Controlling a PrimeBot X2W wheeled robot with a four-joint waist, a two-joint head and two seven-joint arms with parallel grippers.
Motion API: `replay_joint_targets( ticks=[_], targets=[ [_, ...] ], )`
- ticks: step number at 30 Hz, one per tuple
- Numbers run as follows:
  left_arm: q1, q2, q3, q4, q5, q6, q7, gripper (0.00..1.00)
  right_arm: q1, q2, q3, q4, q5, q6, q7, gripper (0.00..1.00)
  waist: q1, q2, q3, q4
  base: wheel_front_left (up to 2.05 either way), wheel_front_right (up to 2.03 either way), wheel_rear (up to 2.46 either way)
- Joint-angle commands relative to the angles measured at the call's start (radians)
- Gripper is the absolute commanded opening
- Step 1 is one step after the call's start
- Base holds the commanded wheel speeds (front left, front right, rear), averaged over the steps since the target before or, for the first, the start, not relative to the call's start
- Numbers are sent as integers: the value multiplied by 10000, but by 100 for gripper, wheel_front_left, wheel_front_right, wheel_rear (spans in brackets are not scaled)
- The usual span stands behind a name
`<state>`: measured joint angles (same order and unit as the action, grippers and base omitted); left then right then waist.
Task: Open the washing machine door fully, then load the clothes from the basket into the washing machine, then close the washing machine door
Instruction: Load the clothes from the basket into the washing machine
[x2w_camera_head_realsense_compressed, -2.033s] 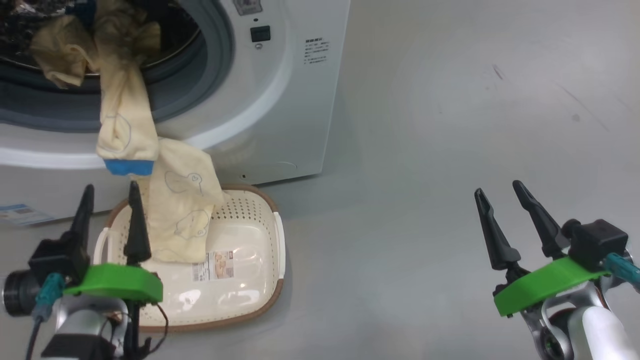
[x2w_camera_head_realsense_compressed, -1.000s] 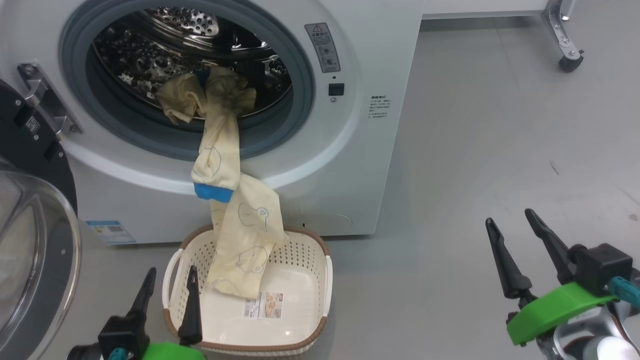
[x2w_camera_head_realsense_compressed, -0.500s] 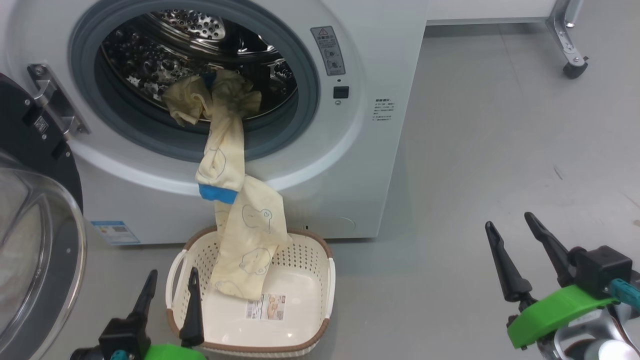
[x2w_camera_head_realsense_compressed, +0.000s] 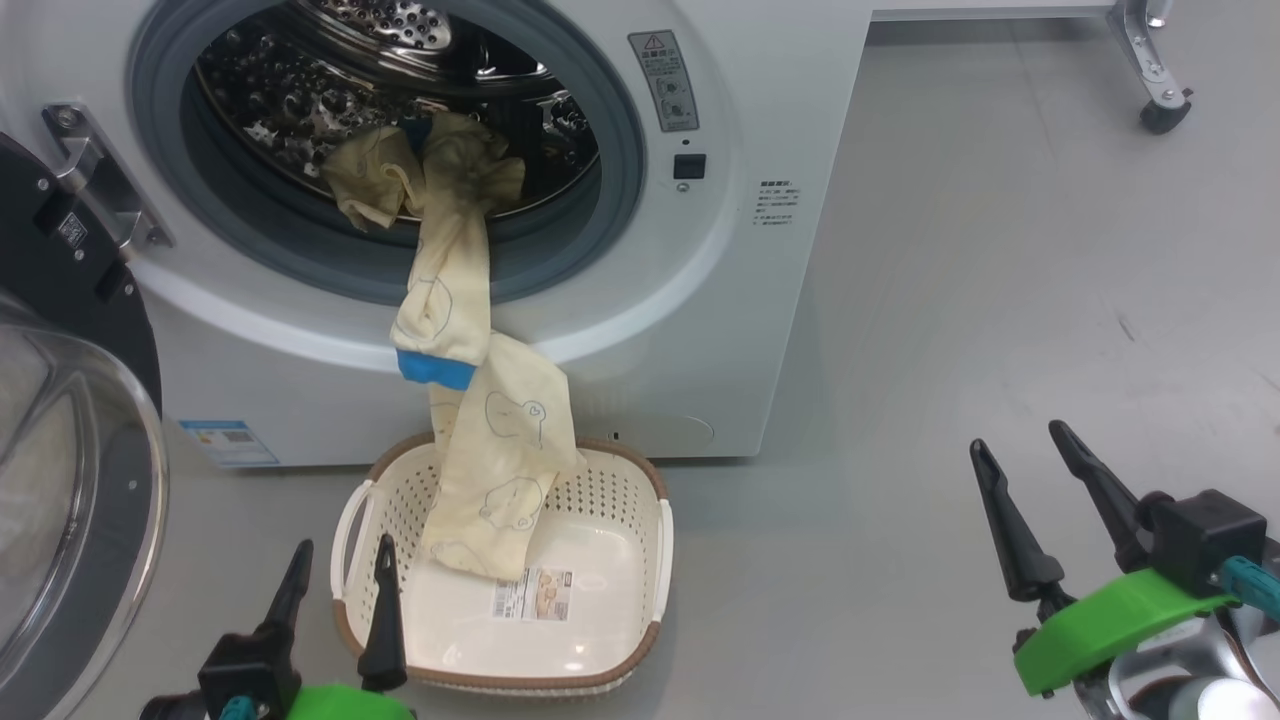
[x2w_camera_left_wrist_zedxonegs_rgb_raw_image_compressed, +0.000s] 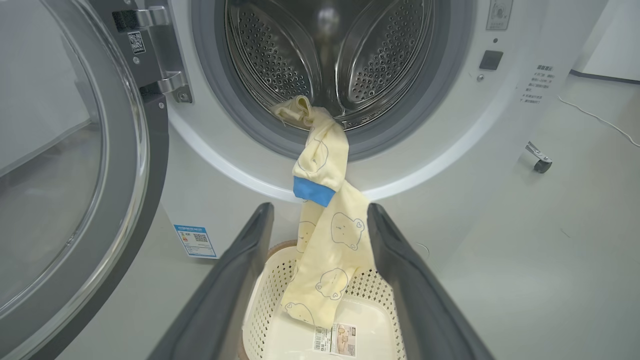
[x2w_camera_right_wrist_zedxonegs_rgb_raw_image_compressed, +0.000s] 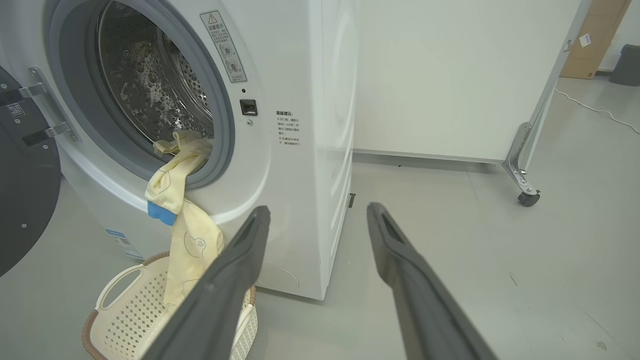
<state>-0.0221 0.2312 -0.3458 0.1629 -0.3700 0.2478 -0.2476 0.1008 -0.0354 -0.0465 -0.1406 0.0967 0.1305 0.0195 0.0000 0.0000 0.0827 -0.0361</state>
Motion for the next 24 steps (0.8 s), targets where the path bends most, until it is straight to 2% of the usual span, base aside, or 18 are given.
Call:
replay_joint_targets(
  ticks=[1, 11, 19, 24],
  targets=[
    [-493, 66, 416, -246, 20, 608, -139, 100, -287, -148, 219, -375, -40, 2, 36, 100, 0, 0, 16, 2, 0, 0, 0],
    [-1162, 24, 384, 292, -91, 438, -113, 100, -556, -148, 378, -338, 25, 2, -20, 100, 0, 0, 511, -33, 0, 0, 0],
    [-2732, 44, 220, 1400, -343, -178, 611, 100, -1085, -148, 575, -335, 104, 2, -97, 100, 0, 0, 1457, -247, 0, 0, 0],
    [-4381, 200, 182, 2888, -544, -758, 1373, 100, -1669, -148, 895, -116, 174, 2, -327, 100, 0, 0, 2207, -649, 0, 0, 0]
  ],
)
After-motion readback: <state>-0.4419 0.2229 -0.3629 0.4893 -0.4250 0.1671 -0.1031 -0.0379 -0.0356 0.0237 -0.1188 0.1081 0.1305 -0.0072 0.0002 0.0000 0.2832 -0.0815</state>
